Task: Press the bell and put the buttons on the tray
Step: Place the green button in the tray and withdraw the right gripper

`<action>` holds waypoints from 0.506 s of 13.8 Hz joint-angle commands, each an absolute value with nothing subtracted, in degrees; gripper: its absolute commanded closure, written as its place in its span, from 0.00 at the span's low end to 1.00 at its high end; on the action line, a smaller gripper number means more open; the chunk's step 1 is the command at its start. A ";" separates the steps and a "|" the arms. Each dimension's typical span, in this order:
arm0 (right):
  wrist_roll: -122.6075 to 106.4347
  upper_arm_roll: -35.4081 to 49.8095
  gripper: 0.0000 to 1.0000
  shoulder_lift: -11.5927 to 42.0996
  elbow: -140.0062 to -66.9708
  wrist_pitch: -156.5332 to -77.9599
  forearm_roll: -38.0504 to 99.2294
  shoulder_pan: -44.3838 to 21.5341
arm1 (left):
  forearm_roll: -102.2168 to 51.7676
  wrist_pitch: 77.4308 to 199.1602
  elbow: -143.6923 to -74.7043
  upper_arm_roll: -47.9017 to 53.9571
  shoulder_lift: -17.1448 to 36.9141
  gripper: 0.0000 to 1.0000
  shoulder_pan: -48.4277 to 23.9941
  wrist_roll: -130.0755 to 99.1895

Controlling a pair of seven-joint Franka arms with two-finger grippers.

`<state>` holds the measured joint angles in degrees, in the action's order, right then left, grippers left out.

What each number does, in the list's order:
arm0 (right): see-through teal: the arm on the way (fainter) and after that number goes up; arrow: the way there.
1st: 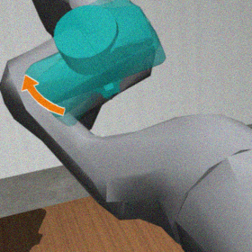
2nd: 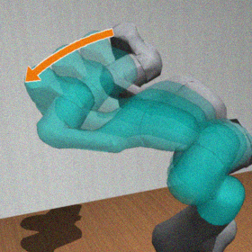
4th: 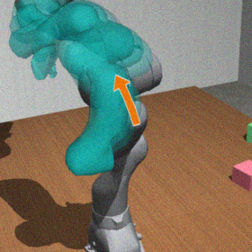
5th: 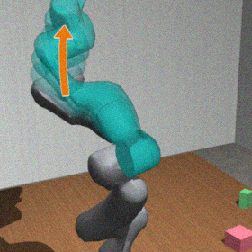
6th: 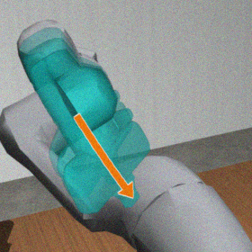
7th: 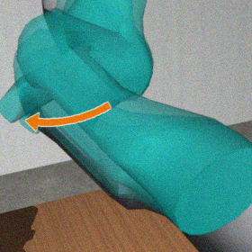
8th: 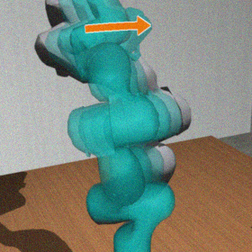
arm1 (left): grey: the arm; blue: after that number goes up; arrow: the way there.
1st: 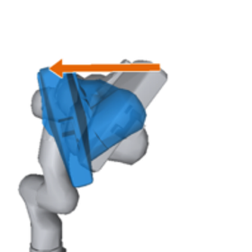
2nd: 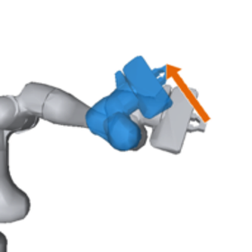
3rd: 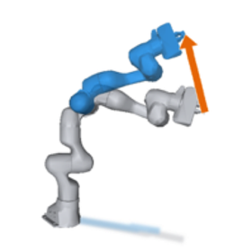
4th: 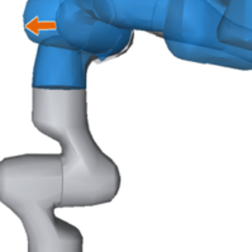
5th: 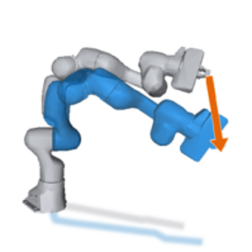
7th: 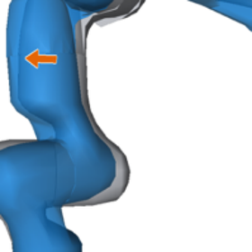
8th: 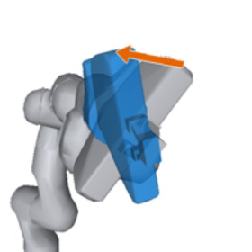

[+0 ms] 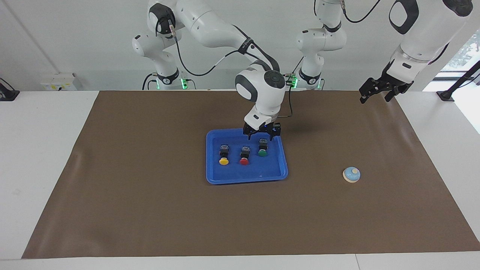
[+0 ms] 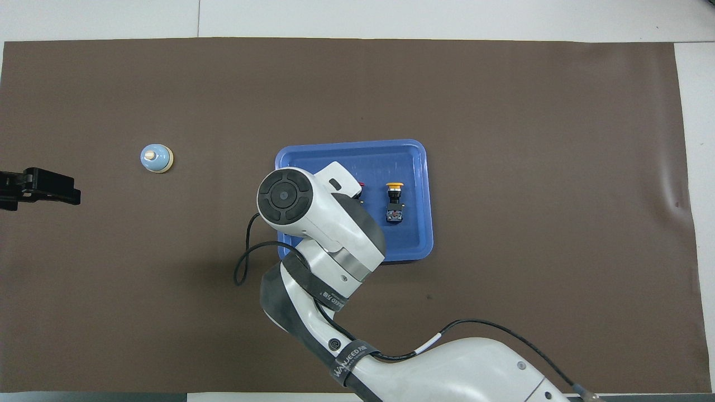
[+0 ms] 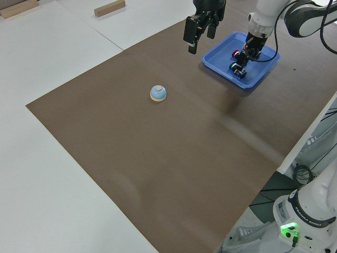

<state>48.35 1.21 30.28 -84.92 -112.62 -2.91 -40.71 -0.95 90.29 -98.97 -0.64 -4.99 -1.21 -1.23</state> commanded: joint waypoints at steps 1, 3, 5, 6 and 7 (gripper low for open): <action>49.05 1.67 0.00 24.37 -85.17 -108.65 -1.32 -35.01 | -0.70 89.91 -98.96 -0.79 -5.45 0.00 -1.32 -1.76; 46.51 2.02 0.00 19.80 -85.25 -105.57 -1.23 -29.12 | -0.70 89.91 -98.96 -0.79 -5.54 0.00 -1.32 -1.76; 40.20 2.02 0.00 16.89 -85.17 -102.84 -1.23 -24.20 | -0.70 89.91 -98.96 -0.79 -5.45 0.00 -1.32 -1.76; 37.12 2.02 0.00 15.92 -85.17 -101.96 -1.23 -22.26 | -0.70 89.91 -98.96 -0.79 -5.54 0.00 -1.32 -1.76; 34.13 1.85 0.00 15.47 -85.17 -101.08 -1.23 -20.50 | -0.70 89.91 -98.96 -0.79 -5.54 0.00 -1.32 -1.76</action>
<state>38.95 1.01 16.94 -83.98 -102.14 -2.22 -23.71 -0.95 90.29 -98.97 -0.64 -4.99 -1.21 -1.23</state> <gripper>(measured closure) 0.000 0.000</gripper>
